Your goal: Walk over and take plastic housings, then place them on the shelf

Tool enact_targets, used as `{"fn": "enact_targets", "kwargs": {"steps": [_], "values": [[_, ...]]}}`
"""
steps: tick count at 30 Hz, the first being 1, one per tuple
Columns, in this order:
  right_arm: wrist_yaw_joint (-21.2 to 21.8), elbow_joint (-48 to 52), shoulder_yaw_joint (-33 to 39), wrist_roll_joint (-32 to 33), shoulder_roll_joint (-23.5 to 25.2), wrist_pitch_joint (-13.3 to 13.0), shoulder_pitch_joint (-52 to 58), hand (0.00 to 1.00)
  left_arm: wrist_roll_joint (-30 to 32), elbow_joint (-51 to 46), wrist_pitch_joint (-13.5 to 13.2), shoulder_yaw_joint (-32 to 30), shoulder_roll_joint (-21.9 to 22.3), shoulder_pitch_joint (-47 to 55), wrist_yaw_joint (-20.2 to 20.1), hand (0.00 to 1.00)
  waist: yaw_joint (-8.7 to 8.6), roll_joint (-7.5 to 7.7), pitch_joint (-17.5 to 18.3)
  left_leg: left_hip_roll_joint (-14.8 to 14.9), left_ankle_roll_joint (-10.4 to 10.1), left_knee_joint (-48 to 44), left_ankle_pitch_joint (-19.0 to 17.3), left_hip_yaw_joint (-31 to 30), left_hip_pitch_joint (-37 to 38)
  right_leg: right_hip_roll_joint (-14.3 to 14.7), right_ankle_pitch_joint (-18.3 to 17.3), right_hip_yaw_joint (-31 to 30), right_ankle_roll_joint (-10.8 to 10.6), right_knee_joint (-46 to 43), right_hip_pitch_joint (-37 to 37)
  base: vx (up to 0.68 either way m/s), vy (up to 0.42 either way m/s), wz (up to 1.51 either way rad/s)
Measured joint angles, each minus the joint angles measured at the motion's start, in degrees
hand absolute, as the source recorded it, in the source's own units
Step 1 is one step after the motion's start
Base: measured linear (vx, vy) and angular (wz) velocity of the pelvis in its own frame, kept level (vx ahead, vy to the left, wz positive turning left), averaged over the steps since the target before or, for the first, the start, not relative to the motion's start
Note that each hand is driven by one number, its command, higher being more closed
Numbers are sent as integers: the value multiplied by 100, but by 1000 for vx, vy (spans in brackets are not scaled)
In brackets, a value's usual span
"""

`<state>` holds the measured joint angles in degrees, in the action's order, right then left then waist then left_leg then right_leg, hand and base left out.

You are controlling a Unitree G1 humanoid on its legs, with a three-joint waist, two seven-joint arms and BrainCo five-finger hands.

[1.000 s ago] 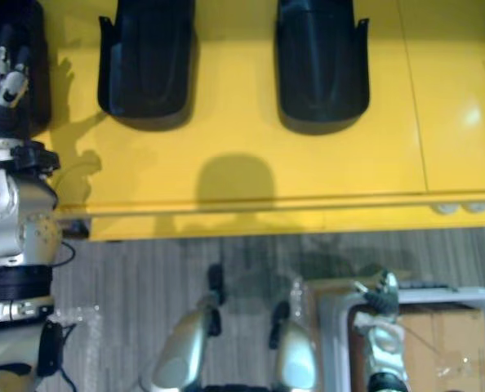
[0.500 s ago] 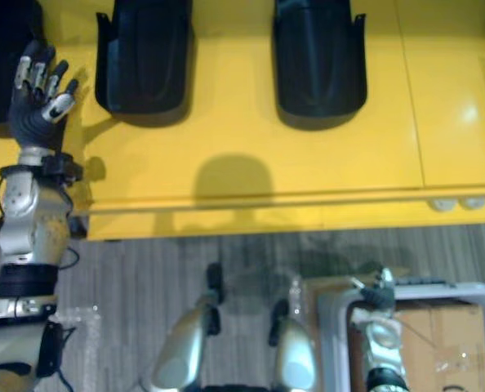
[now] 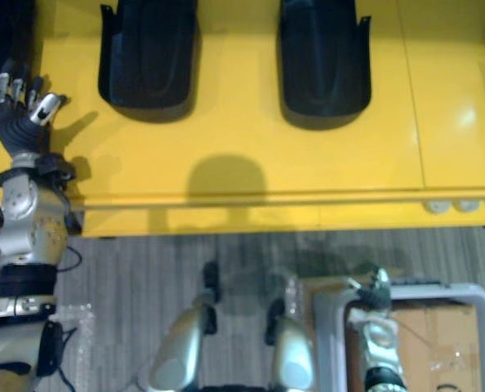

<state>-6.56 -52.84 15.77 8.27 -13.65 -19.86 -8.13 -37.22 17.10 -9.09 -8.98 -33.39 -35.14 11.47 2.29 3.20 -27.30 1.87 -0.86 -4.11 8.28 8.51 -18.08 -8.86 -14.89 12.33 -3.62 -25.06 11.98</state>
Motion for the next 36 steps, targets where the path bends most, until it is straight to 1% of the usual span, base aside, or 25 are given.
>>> {"fn": "enact_targets", "kwargs": {"steps": [3, 7, 10, 13, 15, 17, 18, 21, 22, 23, 25, 27, 29, 31, 32, 34, 36], "values": [[-2, 1, -3, 0, 0, 0, -1, 0, 5, 4, -45, -22, 4, 9, 127, 0, -2, 7, -3, -3, 1, 39, 22, -8, 5, -4, -2, 11, -1, -11, 11, 0, 0, 0], [4, -3, -7, -1, 0, 1, -12, 0, 4, 109, -82, -221, 17, 17, 136, 0, -4, 17, -9, -3, -3, 47, 32, -8, 5, -8, -7, 13, -3, -24, 19, 0, 0, 0], [2, -9, -7, -1, 0, 4, -12, 0, 3, 115, -92, -229, 16, 18, 118, 0, 0, 18, -9, -5, -4, 49, 32, -9, 5, -11, -9, 18, -4, -28, 19, 0, 0, 0], [5, -8, -6, -1, 0, 4, -12, 0, 1, 115, -152, -229, 17, 25, -22, 0, -1, 18, -9, -7, -4, 52, 32, -9, 7, -13, -9, 18, -4, -28, 18, 0, 0, 0], [5, -9, -6, 0, 0, 3, -12, 0, -5, 114, -260, -224, 17, 41, -154, 0, -3, 18, -9, -8, -4, 55, 32, -8, 11, -15, -9, 18, -4, -28, 17, 0, 0, 0], [8, -16, -6, 0, 0, 4, -12, 0, -14, 93, -451, -217, 17, 43, -356, 0, -3, 18, -9, -11, -5, 59, 34, -5, 29, -18, -9, 17, -4, -28, 3, 0, 0, 0], [9, -21, -5, 0, 0, 4, -12, 0, -14, 68, -497, -214, 16, 43, -395, 0, -2, 18, -9, -13, -5, 59, 34, -4, 37, -20, -9, 16, -4, -28, -3, 0, 0, 0], [13, -32, -2, 0, 0, 2, -9, 0, -11, -376, -739, -210, 16, 96, -708, 0, 1, 18, -9, -29, -5, 133, 52, 12, 112, -31, -9, 1, -4, -27, -33, 0, 0, -2], [16, -32, 2, 1, 1, -5, -6, 0, -12, -637, -809, -201, 13, 101, -876, 0, 2, 17, -9, -42, -2, 205, 95, 15, 166, -39, -9, 1, -4, -18, -54, 0, 0, 0], [20, -31, 2, 1, 3, -7, -5, 0, -11, -904, -835, -175, 13, 115, -1037, 0, 4, 17, -9, -48, -2, 251, 105, 16, 236, -40, -9, 6, -4, 18, -123, 0, 0, 0], [25, -37, 26, 1, 31, 2, 35, 0, -13, -1301, -843, -119, 13, 183, -1184, 0, 7, 17, -10, -59, -4, 314, 107, 21, 368, -40, -8, 12, -6, 90, -251, 19, 1, -1], [29, -26, 129, 1, 153, -4, 114, 0, -26, -1986, -877, -112, 12, 344, -1440, 0, 12, 16, -10, -76, -25, 480, 123, 29, 608, -34, -5, 24, -10, 256, -473, 37, -7, -4], [27, -30, 191, 1, 232, -5, 141, 0, -54, -2331, -934, -112, 19, 472, -1512, 0, 7, 8, -5, -85, -49, 600, 141, 29, 752, -21, -1, 38, -19, 365, -607, 30, -13, -2], [9, -20, 277, -1, 333, -9, 271, 0, -29, -2749, -1009, -161, 96, 815, -1556, 0, 15, -49, 67, -106, -48, 770, 175, 16, 915, -9, 15, 77, -46, 530, -786, 65, -20, 3], [4, -16, 282, -2, 339, -9, 294, 0, -9, -2783, -1017, -178, 129, 874, -1553, 0, 13, -61, 94, -113, -46, 781, 178, 8, 920, -8, 22, 90, -58, 549, -807, 107, -19, 9], [-68, -38, 436, -7, 418, 21, 498, 0, 54, -2837, -1096, -351, 495, 1340, -1476, 0, 18, -135, 360, -159, -44, 837, 187, -33, 1004, -10, 64, 183, -118, 765, -1012, 158, -20, 16], [-117, -67, 502, -12, 561, 74, 677, 0, 326, -2859, -1196, -661, 750, 1767, -1294, 0, 31, -147, 556, -211, -44, 853, 186, -67, 1132, -10, 90, 255, -146, 978, -1265, 138, -41, 19]]}}
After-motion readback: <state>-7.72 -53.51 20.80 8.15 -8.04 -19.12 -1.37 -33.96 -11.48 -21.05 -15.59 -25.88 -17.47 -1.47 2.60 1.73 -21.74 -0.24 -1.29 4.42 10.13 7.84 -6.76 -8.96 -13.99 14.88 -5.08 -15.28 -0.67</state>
